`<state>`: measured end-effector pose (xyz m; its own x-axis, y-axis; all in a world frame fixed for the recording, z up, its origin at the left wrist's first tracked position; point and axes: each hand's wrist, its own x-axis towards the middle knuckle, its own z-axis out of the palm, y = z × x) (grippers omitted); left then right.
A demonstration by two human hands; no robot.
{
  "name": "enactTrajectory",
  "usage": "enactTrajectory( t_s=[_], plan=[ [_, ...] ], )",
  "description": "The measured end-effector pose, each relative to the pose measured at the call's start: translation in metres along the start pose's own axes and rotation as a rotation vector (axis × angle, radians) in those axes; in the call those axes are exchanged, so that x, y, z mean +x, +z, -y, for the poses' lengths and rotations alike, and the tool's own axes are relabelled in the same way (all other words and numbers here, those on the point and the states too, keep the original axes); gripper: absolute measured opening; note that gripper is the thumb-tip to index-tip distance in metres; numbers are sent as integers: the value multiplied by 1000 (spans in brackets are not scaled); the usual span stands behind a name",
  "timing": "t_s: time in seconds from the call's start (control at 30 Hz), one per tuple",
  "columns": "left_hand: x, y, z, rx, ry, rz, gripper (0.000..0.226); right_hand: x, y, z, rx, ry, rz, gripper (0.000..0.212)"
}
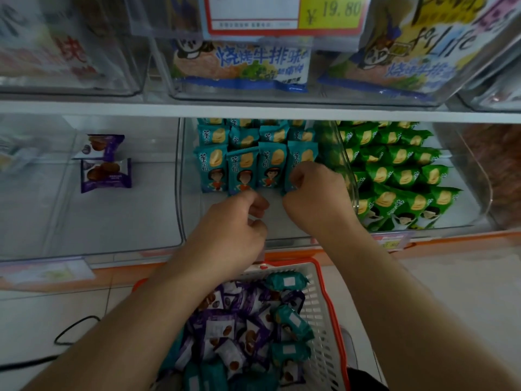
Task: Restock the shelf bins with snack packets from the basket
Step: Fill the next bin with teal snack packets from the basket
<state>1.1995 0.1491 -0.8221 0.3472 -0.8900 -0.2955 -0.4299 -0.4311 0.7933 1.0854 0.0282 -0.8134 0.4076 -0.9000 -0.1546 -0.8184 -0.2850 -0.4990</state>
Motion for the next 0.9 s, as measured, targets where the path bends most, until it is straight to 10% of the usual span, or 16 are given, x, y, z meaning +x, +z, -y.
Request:
enactTrajectory(
  t_s=[0.13, 0.23, 0.43, 0.63, 0.73, 0.9],
  plan=[
    [-21, -11, -6, -41, 121, -48, 19, -24, -22, 12, 85, -48, 0, 21],
    [-47, -21, -8, -86, 157, 40, 9, -53, -32, 13, 283, -57, 316, 28],
    [-78, 26, 64, 348, -255, 510, 21, -110, 48, -42, -66, 64, 847, 17],
    [-121, 102, 173, 469, -621, 749, 40, -150, 149, -133, -404, 46, 910, 36],
    [-131, 134, 214, 388, -734, 651, 46, -154, 187, -167, -633, 74, 893, 78],
    [-130, 175, 257, 130, -797, 528, 85, -150, 227, -195, -804, 72, 855, 83]
  ],
)
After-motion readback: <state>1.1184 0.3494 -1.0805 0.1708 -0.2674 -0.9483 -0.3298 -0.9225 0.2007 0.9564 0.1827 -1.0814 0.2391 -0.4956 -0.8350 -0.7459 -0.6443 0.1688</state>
